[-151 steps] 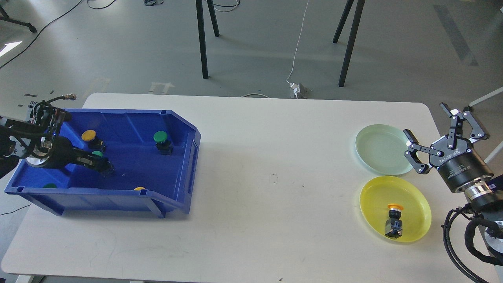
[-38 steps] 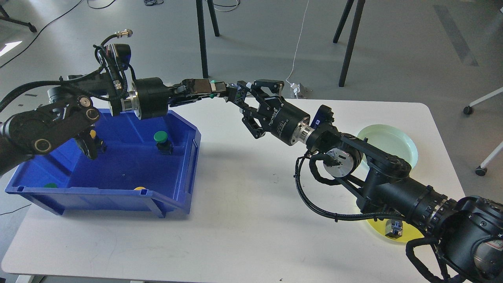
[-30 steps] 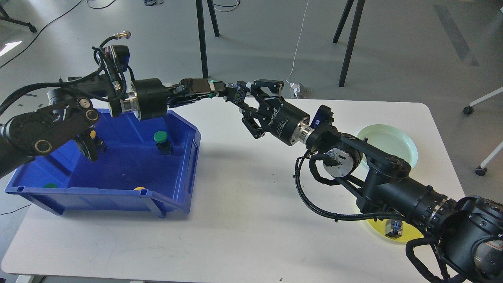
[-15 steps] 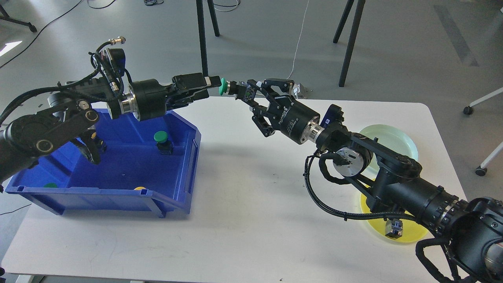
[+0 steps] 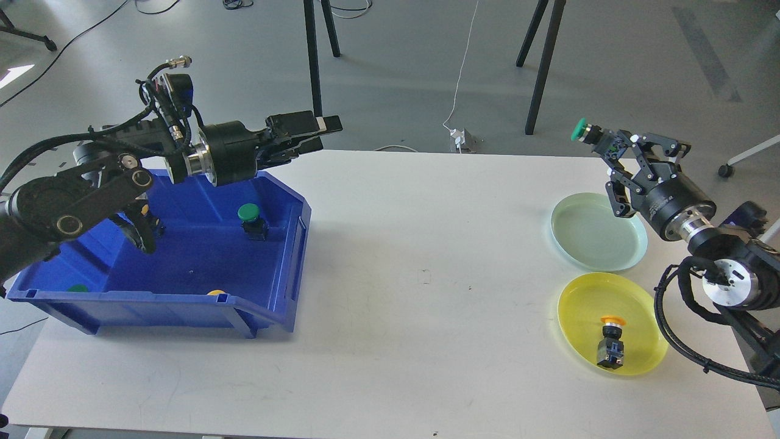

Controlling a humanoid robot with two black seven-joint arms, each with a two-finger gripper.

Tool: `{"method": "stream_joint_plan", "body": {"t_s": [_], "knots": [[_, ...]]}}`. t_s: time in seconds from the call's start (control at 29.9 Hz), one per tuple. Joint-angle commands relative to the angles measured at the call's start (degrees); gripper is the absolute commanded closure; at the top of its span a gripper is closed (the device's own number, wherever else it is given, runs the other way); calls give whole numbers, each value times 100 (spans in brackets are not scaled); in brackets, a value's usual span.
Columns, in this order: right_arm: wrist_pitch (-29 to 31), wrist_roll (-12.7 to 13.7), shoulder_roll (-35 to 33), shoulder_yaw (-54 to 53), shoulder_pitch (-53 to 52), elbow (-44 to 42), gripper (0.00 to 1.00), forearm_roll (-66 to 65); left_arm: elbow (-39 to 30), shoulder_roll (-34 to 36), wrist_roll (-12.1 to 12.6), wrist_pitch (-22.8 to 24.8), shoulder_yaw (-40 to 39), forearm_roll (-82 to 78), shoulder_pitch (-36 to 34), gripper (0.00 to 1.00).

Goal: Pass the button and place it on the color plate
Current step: 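Carry the green button with the right gripper onto the pale green plate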

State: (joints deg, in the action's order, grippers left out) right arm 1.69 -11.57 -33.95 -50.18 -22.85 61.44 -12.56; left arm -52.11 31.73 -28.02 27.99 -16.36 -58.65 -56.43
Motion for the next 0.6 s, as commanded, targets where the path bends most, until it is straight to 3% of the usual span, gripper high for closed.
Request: {"method": "stream_joint_plan", "body": {"t_s": [0.0, 0.17, 0.27, 0.37, 0.57], "knots": [[-958, -73, -94, 16, 316, 43, 87, -106, -1, 0, 2, 1, 1, 3, 9, 18], [-2180, -117, 11, 341, 317, -1, 87, -878, -1, -9, 2, 1, 1, 3, 9, 18], [-2611, -117, 90, 543, 290, -1, 87, -1160, -1, 0, 2, 1, 1, 3, 9, 18], [-2937, -117, 248, 693, 220, -123, 87, -1275, -1, 0, 2, 1, 1, 3, 9, 18], [-2969, -117, 626, 1316, -193, -1072, 87, -1495, -1, -9, 2, 1, 1, 3, 9, 18]]}}
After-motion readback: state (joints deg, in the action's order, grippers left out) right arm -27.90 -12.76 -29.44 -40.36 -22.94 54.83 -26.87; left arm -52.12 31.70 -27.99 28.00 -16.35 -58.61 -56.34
